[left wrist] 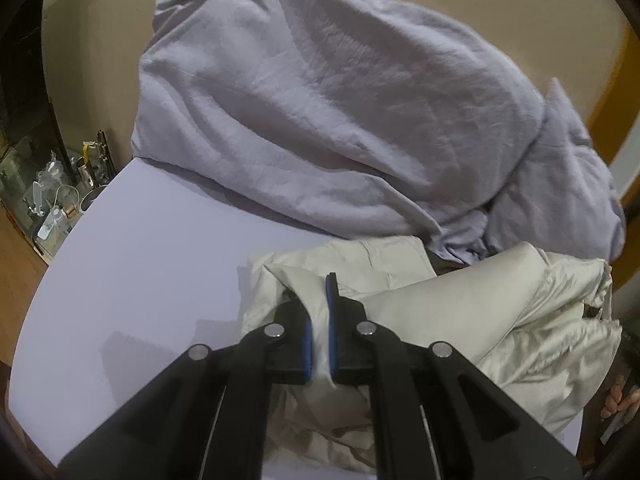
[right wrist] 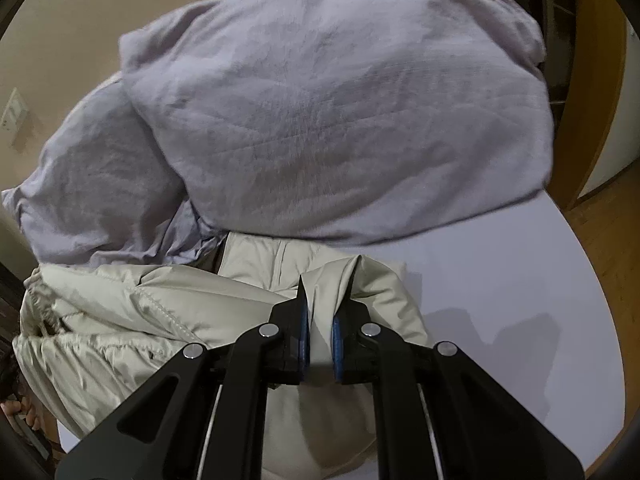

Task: Fold large clothes
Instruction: 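Lift the hem with both grippers and fold it toward the collar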

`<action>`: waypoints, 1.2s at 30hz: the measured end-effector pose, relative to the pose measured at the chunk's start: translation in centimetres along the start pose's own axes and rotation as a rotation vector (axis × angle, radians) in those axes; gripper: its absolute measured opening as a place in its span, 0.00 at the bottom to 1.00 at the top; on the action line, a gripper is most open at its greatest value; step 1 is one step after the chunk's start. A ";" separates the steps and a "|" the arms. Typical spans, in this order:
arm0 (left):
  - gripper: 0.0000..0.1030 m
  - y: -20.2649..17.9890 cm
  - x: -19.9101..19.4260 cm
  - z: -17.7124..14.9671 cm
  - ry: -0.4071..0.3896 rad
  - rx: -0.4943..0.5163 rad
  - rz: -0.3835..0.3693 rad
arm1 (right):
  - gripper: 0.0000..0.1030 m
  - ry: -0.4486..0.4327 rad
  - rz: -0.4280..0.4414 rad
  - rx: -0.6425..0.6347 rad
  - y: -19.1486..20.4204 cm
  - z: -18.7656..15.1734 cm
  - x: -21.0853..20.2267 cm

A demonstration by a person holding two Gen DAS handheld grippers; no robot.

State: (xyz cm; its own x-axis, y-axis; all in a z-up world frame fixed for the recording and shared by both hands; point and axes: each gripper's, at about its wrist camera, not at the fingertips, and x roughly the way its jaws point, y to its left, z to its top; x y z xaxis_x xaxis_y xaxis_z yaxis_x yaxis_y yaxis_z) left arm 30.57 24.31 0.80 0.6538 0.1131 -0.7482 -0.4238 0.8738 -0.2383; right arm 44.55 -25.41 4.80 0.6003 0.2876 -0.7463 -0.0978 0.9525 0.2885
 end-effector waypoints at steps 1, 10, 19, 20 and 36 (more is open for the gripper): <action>0.06 -0.2 0.8 0.4 0.008 -0.002 0.010 | 0.10 0.010 -0.001 0.000 0.1 0.5 0.9; 0.11 -1.2 8.2 3.6 0.076 -0.045 0.089 | 0.19 0.087 -0.075 0.075 0.1 2.6 7.6; 0.38 -1.7 8.2 3.8 0.112 -0.016 0.055 | 0.72 0.011 -0.029 -0.026 1.4 1.5 2.8; 0.40 -2.0 7.8 3.9 0.103 -0.010 0.055 | 0.72 0.021 -0.013 -0.040 1.9 1.1 2.6; 0.72 -8.0 5.6 1.9 0.051 0.103 0.005 | 0.66 0.144 -0.028 -0.334 12.5 -4.0 8.4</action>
State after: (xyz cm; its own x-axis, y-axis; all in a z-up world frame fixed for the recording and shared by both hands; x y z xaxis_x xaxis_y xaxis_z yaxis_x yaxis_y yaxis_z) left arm 38.74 18.86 -0.30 0.6179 0.0956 -0.7804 -0.3586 0.9176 -0.1715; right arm 45.15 -10.67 -0.24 0.4906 0.2490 -0.8351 -0.3508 0.9336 0.0723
